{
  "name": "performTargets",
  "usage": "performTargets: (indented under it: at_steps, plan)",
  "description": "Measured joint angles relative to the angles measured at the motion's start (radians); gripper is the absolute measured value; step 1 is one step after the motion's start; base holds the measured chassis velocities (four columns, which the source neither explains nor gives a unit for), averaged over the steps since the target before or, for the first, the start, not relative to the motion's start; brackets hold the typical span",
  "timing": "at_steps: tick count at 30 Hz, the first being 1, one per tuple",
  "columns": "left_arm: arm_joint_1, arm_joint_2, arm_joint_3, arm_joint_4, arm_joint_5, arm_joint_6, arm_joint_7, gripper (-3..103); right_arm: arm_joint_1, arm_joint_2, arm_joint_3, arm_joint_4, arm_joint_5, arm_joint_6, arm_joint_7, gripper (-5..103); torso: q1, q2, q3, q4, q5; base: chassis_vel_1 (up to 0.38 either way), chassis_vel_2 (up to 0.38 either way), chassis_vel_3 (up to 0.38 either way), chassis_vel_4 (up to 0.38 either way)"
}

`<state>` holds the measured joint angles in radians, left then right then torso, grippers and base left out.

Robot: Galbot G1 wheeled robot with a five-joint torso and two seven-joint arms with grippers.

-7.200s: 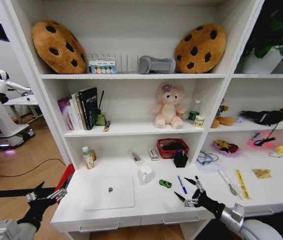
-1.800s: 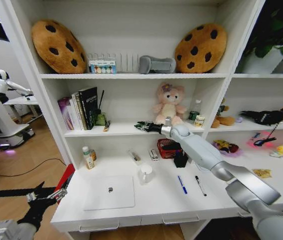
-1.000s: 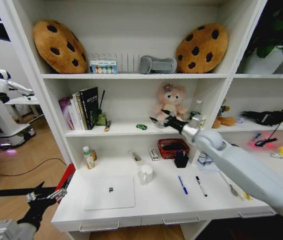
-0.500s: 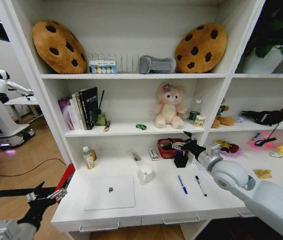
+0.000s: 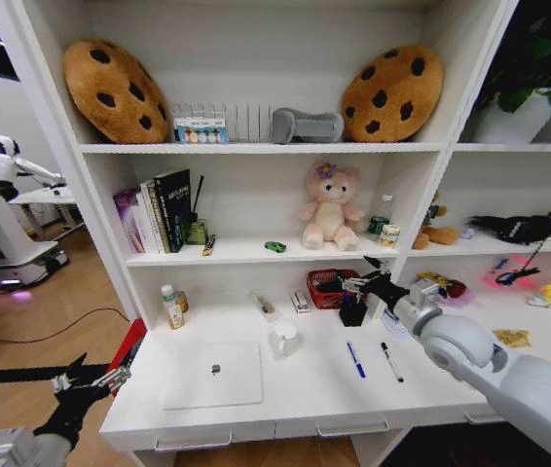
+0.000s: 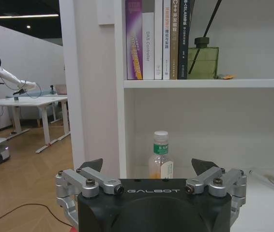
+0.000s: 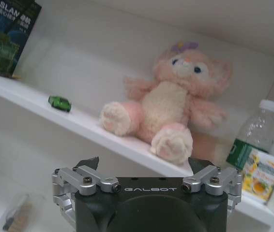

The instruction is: Organize the objects on the table.

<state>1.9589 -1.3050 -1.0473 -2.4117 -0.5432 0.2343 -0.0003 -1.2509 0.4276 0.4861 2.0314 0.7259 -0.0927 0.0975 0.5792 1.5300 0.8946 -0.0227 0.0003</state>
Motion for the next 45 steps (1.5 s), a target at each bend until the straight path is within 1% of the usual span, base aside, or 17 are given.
performTargets:
  at_steps: [3, 5, 11, 13, 17, 19, 22, 27, 29, 30, 32, 35, 39, 41, 42, 44, 45]
  plan:
    - [0.000, 0.000, 0.000, 0.000, 0.000, 0.000, 0.000, 100, -0.148, 0.043, 0.112, 0.017, -0.011, -0.001, -0.020, 100, 0.000, 0.000, 0.000, 0.0000, -0.0001, 0.000, 0.000, 0.000, 0.000]
    - [0.000, 0.000, 0.000, 0.000, 0.000, 0.000, 0.000, 100, -0.194, 0.061, 0.149, 0.029, -0.009, -0.004, -0.022, 100, 0.000, 0.000, 0.000, 0.0000, -0.0003, 0.000, 0.000, 0.000, 0.000]
    - [0.000, 0.000, 0.000, 0.000, 0.000, 0.000, 0.000, 100, -0.275, 0.102, 0.208, 0.052, -0.016, -0.006, -0.013, 100, 0.000, 0.000, 0.000, 0.0002, -0.0003, 0.000, 0.000, 0.000, 0.000]
    - [0.000, 0.000, 0.000, 0.000, 0.000, 0.000, 0.000, 100, -0.325, 0.131, 0.258, 0.059, -0.054, -0.006, 0.001, 100, 0.000, 0.000, 0.000, 0.0005, -0.0003, 0.000, 0.000, 0.000, 0.000]
    - [0.000, 0.000, 0.000, 0.000, 0.000, 0.000, 0.000, 100, -0.399, 0.158, 0.323, 0.070, -0.059, -0.010, 0.001, 100, 0.000, 0.000, 0.000, 0.0003, -0.0003, 0.000, 0.000, 0.000, 0.000]
    - [0.000, 0.000, 0.000, 0.000, 0.000, 0.000, 0.000, 100, -0.467, 0.192, 0.376, 0.074, -0.070, -0.010, -0.009, 100, 0.000, 0.000, 0.000, 0.0000, -0.0003, 0.000, 0.000, 0.000, 0.000]
    - [0.000, 0.000, 0.000, 0.000, 0.000, 0.000, 0.000, 100, -0.499, 0.225, 0.393, 0.075, -0.083, -0.010, -0.006, 100, 0.000, 0.000, 0.000, 0.0000, -0.0003, 0.000, 0.000, 0.000, 0.000]
    - [0.000, 0.000, 0.000, 0.000, 0.000, 0.000, 0.000, 100, -0.491, 0.271, 0.372, 0.071, -0.121, -0.024, -0.016, 100, 0.000, 0.000, 0.000, 0.0000, -0.0003, 0.000, 0.000, 0.000, 0.000]
    - [0.000, 0.000, 0.000, 0.000, 0.000, 0.000, 0.000, 100, -0.484, 0.278, 0.365, 0.071, -0.121, -0.031, -0.019, 100, 0.000, 0.000, 0.000, 0.0002, -0.0003, 0.000, 0.000, 0.000, 0.000]
    - [0.000, 0.000, 0.000, 0.000, 0.000, 0.000, 0.000, 100, -0.462, 0.297, 0.343, 0.071, -0.100, -0.064, -0.034, 100, 0.000, 0.000, 0.000, 0.0004, -0.0005, 0.000, 0.000, 0.000, 0.000]
    - [0.000, 0.000, 0.000, 0.000, 0.000, 0.000, 0.000, 100, -0.451, 0.305, 0.331, 0.067, -0.089, -0.074, -0.038, 100, 0.000, 0.000, 0.000, 0.0004, -0.0003, 0.000, 0.000, 0.000, 0.000]
    - [0.000, 0.000, 0.000, 0.000, 0.000, 0.000, 0.000, 100, -0.354, 0.342, 0.240, -0.001, -0.061, -0.116, -0.050, 100, 0.000, 0.000, 0.000, 0.0003, -0.0001, 0.000, 0.000, 0.000, 0.000]
    - [0.000, 0.000, 0.000, 0.000, 0.000, 0.000, 0.000, 100, -0.311, 0.347, 0.197, -0.081, -0.069, -0.151, -0.059, 100, 0.000, 0.000, 0.000, 0.0007, -0.0005, 0.000, 0.000, 0.000, 0.000]
    - [0.000, 0.000, 0.000, 0.000, 0.000, 0.000, 0.000, 100, -0.296, 0.349, 0.184, -0.125, -0.096, -0.147, -0.086, 100, 0.000, 0.000, 0.000, 0.0002, -0.0006, 0.000, 0.000, 0.000, 0.000]
    - [0.000, 0.000, 0.000, 0.000, 0.000, 0.000, 0.000, 100, -0.267, 0.351, 0.158, -0.179, -0.118, -0.130, -0.120, 100, 0.000, 0.000, 0.000, -0.0003, 0.0001, 0.000, 0.000, 0.000, 0.000]
    - [0.000, 0.000, 0.000, 0.000, 0.000, 0.000, 0.000, 100, -0.243, 0.350, 0.139, -0.213, -0.118, -0.127, -0.131, 100, 0.000, 0.000, 0.000, -0.0001, 0.0000, 0.000, 0.000, 0.000, 0.000]
    - [0.000, 0.000, 0.000, 0.000, 0.000, 0.000, 0.000, 100, -0.204, 0.344, 0.104, -0.244, -0.085, -0.141, -0.149, 100, 0.000, 0.000, 0.000, -0.0001, 0.0001, 0.000, 0.000, 0.000, 0.000]
